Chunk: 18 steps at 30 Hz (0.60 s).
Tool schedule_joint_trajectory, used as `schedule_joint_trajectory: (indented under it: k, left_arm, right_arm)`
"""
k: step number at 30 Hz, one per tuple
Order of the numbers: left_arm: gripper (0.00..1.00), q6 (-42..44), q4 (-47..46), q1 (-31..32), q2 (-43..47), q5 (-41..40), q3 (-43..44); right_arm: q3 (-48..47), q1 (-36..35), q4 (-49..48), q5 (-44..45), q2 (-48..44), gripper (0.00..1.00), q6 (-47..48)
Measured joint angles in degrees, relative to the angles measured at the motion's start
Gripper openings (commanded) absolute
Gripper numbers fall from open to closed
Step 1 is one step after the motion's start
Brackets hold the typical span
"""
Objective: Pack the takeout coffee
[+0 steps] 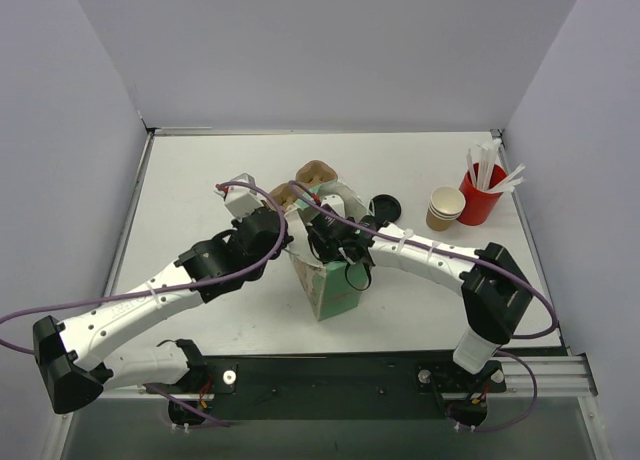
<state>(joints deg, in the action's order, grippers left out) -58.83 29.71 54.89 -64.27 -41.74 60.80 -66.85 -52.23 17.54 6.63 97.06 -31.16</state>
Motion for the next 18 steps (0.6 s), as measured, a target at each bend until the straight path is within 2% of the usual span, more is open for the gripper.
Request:
schedule_joint_trajectory:
  k: [18]
  left_arm:
    - [0.00, 2.2, 1.7, -0.2, 2.6, 0.0, -1.3]
  right_arm:
    - [-3.7, -0.3, 3.7, -0.2, 1.4, 0.03, 1.2]
